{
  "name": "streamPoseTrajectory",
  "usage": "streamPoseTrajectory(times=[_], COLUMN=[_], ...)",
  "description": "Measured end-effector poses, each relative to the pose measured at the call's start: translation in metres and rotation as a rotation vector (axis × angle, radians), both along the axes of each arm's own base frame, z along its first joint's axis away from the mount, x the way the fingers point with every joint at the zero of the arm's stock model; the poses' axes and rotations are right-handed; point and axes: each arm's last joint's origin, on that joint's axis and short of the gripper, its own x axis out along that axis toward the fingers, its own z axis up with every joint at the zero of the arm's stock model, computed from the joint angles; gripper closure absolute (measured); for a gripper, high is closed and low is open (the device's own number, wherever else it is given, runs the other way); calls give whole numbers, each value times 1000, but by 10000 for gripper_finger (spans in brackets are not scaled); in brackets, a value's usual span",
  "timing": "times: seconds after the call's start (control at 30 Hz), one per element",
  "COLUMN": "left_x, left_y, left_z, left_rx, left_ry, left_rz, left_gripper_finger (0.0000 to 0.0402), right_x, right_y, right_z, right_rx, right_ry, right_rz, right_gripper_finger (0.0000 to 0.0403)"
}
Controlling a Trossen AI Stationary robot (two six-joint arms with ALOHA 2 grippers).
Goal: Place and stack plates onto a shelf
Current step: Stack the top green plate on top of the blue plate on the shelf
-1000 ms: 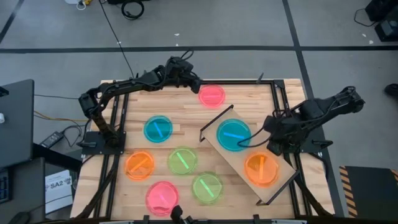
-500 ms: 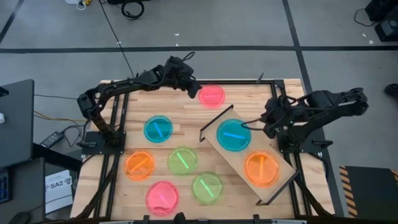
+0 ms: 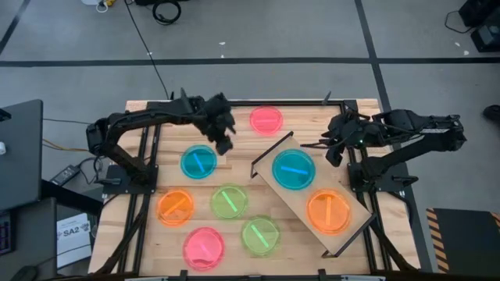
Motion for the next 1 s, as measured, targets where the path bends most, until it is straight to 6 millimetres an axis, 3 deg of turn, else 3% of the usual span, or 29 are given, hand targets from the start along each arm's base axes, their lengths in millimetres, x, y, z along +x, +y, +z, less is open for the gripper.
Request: streamPoseTrajectory(times=[0.3, 0.53, 0.73, 1.0], left_x=[8, 4, -1, -12], left_y=[-61, -99, -114, -114], left_z=[-8, -31, -63, -105], left_rx=[54, 63, 51, 30], left_ry=[120, 200, 218, 200], left_rz=[-123, -188, -167, -115], left_gripper_finger=[294, 294, 294, 294], right_x=[0, 0, 0, 0], right_y=[-11, -11, -10, -10], right_z=[0, -1, -1, -1], right_rx=[-39, -6, 25, 27], right_ry=[27, 29, 31, 31], right_rz=[-27, -12, 13, 13], right_gripper_finger=[300, 300, 300, 300])
